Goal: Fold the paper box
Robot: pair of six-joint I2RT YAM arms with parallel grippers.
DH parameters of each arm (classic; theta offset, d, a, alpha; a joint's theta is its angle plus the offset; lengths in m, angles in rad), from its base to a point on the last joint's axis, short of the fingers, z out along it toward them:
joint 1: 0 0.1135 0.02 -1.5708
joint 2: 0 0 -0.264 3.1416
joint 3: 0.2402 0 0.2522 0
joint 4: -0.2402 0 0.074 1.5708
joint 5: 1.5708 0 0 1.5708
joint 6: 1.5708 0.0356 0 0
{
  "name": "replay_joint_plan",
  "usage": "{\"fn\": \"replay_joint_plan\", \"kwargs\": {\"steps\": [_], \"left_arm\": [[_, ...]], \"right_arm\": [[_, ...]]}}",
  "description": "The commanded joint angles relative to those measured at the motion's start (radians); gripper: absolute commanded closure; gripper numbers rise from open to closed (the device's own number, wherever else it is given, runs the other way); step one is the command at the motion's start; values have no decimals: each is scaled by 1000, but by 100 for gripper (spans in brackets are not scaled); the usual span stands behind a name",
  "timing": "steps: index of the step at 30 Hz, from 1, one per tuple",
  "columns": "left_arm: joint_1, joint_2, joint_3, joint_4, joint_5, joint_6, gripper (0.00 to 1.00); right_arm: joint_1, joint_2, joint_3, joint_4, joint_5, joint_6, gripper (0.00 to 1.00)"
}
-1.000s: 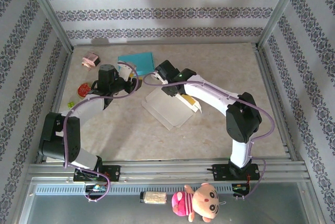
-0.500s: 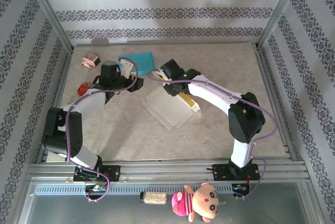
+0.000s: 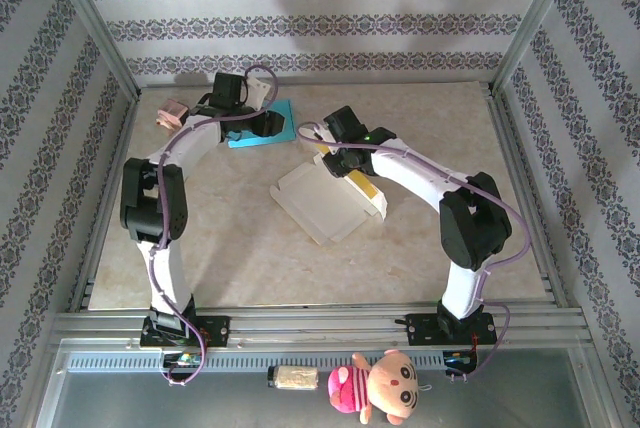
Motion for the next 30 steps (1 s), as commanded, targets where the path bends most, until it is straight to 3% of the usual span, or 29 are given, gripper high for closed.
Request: {"fn": "replay_joint_plan", "kwargs": {"steps": [1,5,10,21,30], "left_arm": [[8,54,79,-45,9,-31,53],[-3,166,222,-119,32,-41,57],[-44,274,341,-268,107,46,57],[-52,242,230,-144,421,-11,59],[-62,217,139,-38,522,-106,60]], "right_arm": [[0,-16,-30,-38,-55,12,65],[-1,-29,-38,-38,-57,1,65],[-10,-25,-38,-37,-46,5,64],[-33,-34,-36,-26,-53,6,64],[-54,-46,-54,-6,-61,28,65]]}}
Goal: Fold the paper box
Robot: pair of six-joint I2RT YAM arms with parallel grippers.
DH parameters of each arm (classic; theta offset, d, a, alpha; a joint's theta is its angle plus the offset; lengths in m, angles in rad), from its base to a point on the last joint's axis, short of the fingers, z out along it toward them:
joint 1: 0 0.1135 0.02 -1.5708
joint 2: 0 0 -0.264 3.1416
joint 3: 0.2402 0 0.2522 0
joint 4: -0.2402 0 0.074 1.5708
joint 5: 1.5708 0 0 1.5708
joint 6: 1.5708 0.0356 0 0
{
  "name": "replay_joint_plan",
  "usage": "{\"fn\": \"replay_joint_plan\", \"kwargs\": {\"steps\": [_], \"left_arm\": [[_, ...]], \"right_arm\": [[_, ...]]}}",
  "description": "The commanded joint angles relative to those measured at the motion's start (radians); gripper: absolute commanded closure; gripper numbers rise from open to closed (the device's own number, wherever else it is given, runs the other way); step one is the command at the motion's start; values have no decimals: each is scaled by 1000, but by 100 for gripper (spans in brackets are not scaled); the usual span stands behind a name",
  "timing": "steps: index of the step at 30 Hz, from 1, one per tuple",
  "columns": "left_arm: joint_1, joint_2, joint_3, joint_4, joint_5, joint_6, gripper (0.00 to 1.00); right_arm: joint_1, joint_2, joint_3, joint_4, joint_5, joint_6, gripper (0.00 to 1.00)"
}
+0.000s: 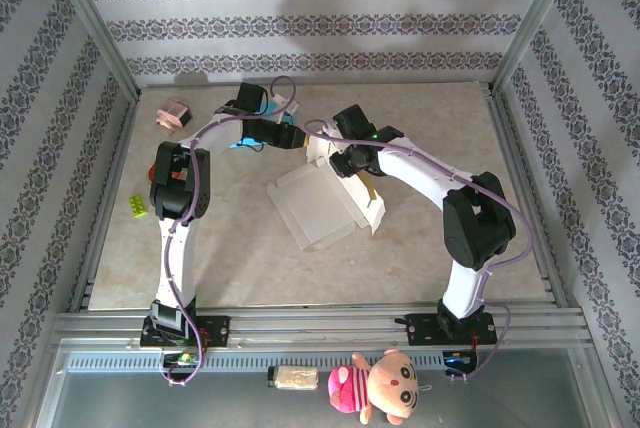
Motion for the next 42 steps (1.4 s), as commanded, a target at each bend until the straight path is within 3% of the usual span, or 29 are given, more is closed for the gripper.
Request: {"fn": "replay_joint_plan", "kwargs": {"steps": [1,15,24,30,33,37,42], "left_arm": [[-23,-56,-47,69,87,-40,60],[-28,-109,-225,186,98,-78,60],[-29,-117,-311,251,99,-106,60],[-30,-139,-318,235,53,0,56],[-28,-141,-291,182,29,81,48],[-27,-159,-288,153,-25,221,46],[-28,-187,-330,274,-28,329,45]], "right_arm": [[-5,-34,-29,1,-13,24,65],[95,-14,-53,31,264,-91,70],[131,-20,-81,54,301,-131,70],[141,-6,-121,83,303,-140,70],[139,14,-127,86,306,-152,70],[138,44,-128,88,321,-176,70],[141,57,-133,91,316,-188,69]]}}
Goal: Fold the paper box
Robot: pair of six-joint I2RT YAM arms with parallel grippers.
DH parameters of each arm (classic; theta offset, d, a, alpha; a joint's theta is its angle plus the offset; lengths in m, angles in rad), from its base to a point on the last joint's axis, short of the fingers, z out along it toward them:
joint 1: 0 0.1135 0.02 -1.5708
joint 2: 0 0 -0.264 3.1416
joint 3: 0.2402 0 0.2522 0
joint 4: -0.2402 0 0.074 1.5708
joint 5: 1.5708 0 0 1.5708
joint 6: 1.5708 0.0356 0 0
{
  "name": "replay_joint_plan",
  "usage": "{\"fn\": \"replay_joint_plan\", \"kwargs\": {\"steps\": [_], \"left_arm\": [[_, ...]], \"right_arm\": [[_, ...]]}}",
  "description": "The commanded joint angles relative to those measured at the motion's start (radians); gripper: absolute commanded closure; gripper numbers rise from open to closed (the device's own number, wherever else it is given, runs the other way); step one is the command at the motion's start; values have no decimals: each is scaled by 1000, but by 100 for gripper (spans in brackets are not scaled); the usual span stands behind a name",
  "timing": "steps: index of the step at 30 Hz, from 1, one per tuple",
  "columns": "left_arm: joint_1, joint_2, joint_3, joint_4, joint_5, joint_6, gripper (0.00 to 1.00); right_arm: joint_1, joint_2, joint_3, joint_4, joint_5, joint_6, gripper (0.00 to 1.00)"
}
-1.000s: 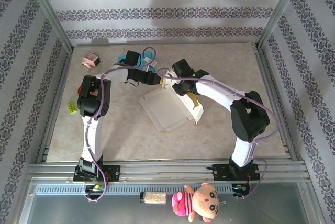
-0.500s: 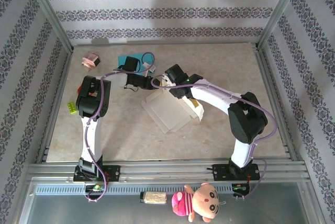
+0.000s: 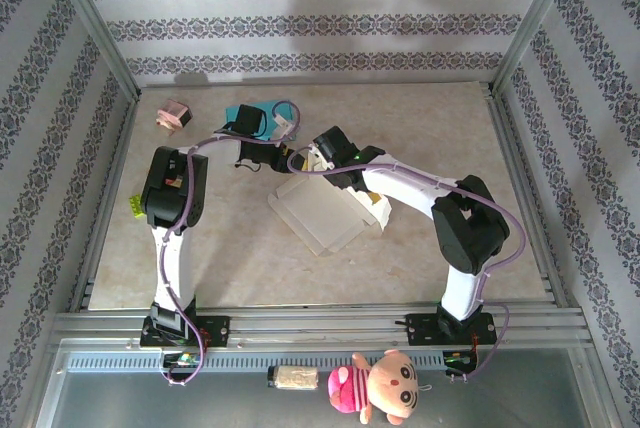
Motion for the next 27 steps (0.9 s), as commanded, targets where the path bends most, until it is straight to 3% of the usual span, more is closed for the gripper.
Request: {"fn": "replay_joint_plan", "kwargs": {"steps": [1,6,11,14,18,24,27], "left_arm": [[-9,-63,-17,89,18,157,45],[-9,-102,-58,160,59,329,43],[-11,-95,-24,-13,118,621,42],[-10,-67,15,-31,105,637,47],[-11,-35,20,77,158,601,55],[8,0,48,101,284,616,54],[48,-5,36,180,375,541,51]], "right_arm": [[9,49,-33,-35,-29,-22,69],[9,31,-47,-30,-32,-32,69],[9,28,-48,-27,-34,-29,69],[9,26,-47,-26,-40,-26,69],[11,24,-48,-23,-48,-31,69],[8,9,-62,-11,-70,-40,69],[4,6,-67,-12,-76,-41,69]]}}
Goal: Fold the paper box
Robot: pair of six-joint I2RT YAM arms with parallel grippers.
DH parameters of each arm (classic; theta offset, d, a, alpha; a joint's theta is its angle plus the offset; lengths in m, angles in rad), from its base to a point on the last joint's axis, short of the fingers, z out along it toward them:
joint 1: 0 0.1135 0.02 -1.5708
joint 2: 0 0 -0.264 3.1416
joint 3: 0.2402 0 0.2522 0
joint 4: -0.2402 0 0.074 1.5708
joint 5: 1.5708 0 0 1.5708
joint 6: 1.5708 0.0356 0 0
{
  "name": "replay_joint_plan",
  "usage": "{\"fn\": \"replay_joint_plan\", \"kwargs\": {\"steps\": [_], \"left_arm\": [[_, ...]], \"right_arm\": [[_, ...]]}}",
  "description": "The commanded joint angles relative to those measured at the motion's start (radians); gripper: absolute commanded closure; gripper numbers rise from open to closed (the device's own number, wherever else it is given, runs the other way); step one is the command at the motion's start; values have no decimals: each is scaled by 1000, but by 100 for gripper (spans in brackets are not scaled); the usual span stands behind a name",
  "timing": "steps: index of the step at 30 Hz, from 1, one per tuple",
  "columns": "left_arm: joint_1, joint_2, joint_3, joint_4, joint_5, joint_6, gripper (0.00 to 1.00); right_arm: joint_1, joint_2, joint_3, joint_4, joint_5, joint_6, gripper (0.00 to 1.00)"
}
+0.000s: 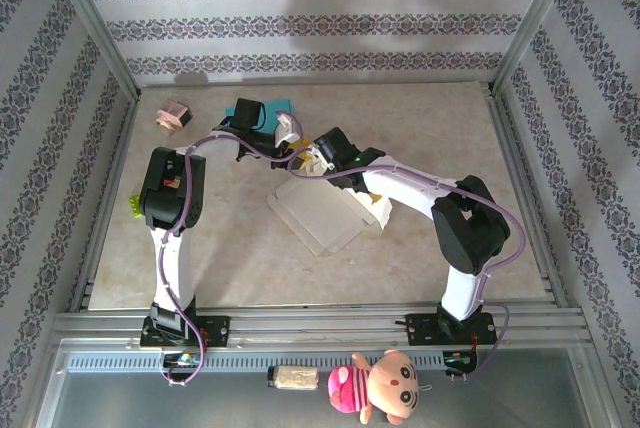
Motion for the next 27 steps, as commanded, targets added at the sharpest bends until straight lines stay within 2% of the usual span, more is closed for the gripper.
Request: {"fn": "replay_joint_plan", "kwargs": {"steps": [1,4,6,13,15,18,20,27], "left_arm": [[52,0,5,137,168,-61,49],[83,-2,-29,275,210,-165,47],[93,4,-39,324,212,-185,47],[91,41,-13,255,161,-109,46],[90,42,19,108,130,9,45],[62,72,132,-245,24,278,46],[43,106,214,-418,-18,388,46],[-6,149,275,-501,-66,437,46]], "right_arm": [[5,12,-43,-55,-80,-14,69],[5,17,-37,-59,-80,-16,69],[4,18,-33,-60,-80,-16,69],[5,18,-28,-67,-77,-20,69],[6,16,-31,-69,-77,-17,69],[6,17,-32,-68,-76,-18,69],[7,18,-31,-70,-76,-16,69],[12,17,-32,-69,-71,-13,69]]}}
